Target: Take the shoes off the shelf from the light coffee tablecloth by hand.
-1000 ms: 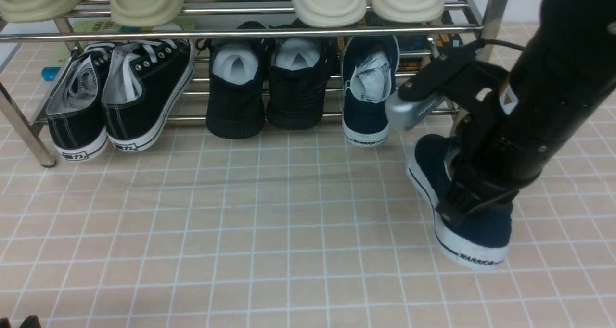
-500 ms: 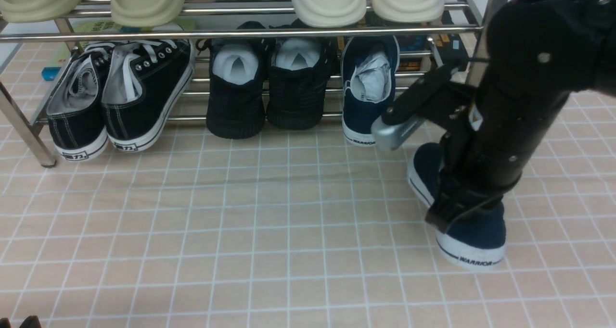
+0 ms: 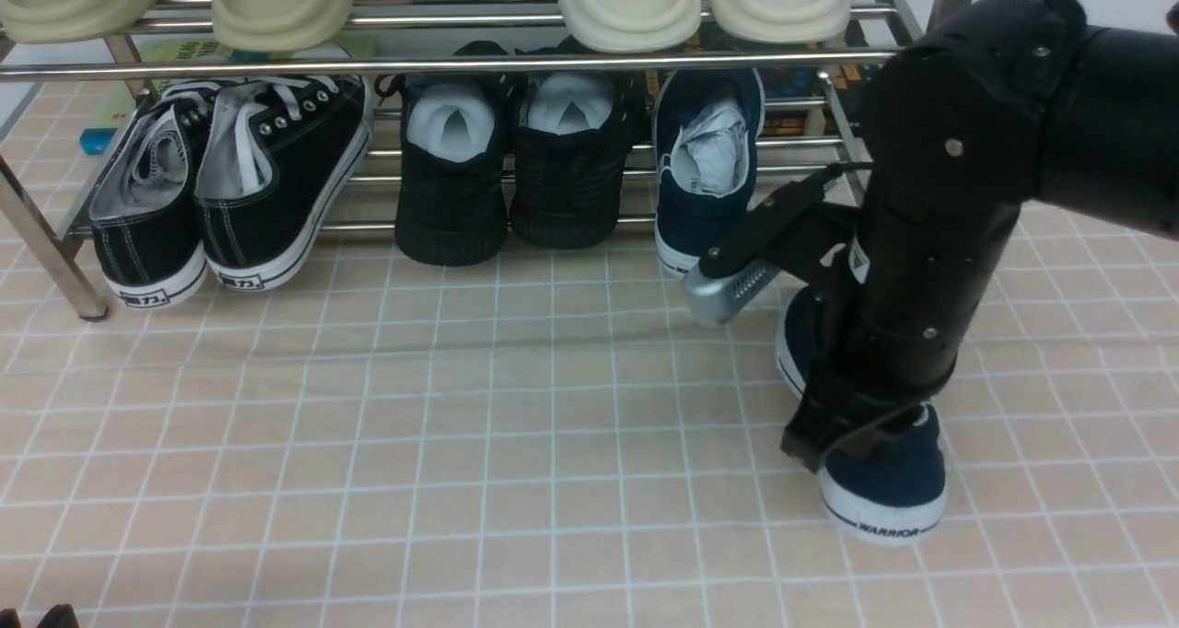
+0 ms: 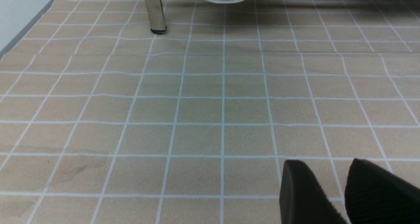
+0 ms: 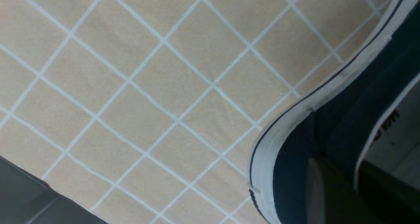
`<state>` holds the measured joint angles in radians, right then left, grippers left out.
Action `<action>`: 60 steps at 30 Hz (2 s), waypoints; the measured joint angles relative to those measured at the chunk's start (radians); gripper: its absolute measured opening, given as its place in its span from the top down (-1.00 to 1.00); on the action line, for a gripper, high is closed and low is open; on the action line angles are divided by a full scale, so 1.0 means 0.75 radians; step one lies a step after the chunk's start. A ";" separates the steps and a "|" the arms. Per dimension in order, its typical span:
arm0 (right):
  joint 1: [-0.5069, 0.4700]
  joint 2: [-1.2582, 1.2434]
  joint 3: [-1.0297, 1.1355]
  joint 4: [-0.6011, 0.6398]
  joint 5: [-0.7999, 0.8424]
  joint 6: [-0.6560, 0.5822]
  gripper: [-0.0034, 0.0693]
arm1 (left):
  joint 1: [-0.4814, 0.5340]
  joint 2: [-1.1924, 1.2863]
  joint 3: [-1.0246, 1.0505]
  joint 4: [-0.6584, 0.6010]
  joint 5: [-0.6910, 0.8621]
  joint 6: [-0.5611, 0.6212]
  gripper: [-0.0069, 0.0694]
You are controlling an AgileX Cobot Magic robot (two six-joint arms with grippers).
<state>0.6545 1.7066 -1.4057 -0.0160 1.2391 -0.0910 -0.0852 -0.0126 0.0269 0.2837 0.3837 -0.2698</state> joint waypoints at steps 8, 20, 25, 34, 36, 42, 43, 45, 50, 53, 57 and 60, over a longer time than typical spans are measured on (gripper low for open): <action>0.000 0.000 0.000 0.004 -0.014 0.000 -0.03 | 0.000 0.000 0.000 0.000 0.000 0.000 0.19; 0.000 0.000 -0.082 -0.001 -0.014 0.000 0.10 | 0.000 0.000 0.000 0.000 0.000 0.000 0.19; 0.000 0.015 -0.274 0.005 -0.010 0.002 0.83 | 0.000 0.000 0.000 0.000 0.000 0.000 0.19; 0.000 0.195 -0.568 -0.010 -0.022 0.178 0.91 | 0.000 0.000 -0.001 0.000 0.000 0.000 0.19; 0.000 0.252 -0.585 -0.051 -0.083 0.279 0.86 | 0.000 0.000 -0.001 0.000 0.000 0.000 0.19; 0.000 0.341 -0.587 -0.203 -0.220 0.479 0.54 | 0.000 0.000 -0.001 0.000 0.000 0.000 0.19; -0.001 0.352 -0.589 -0.227 -0.245 0.507 0.43 | 0.000 0.000 -0.001 0.000 0.000 0.000 0.19; -0.001 0.366 -0.589 -0.254 -0.280 0.525 0.28 | 0.000 0.000 -0.001 0.000 0.000 0.000 0.19; -0.001 0.401 -0.591 -0.304 -0.412 0.534 -0.07 | 0.000 0.000 -0.001 0.000 0.000 0.000 0.19; 0.000 0.414 -0.593 -0.346 -0.480 0.535 -0.16 | 0.000 0.000 -0.001 0.000 0.000 0.000 0.19; 0.000 0.439 -0.593 -0.415 -0.526 0.565 -0.18 | 0.000 0.000 -0.001 0.000 0.000 0.000 0.19; 0.000 0.470 -0.593 -0.471 -0.538 0.631 -0.18 | 0.000 0.000 -0.001 0.000 0.000 0.000 0.19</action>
<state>0.6546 2.0593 -1.8508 -0.3691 0.8357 0.3822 -0.0852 -0.0126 0.0260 0.2837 0.3837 -0.2698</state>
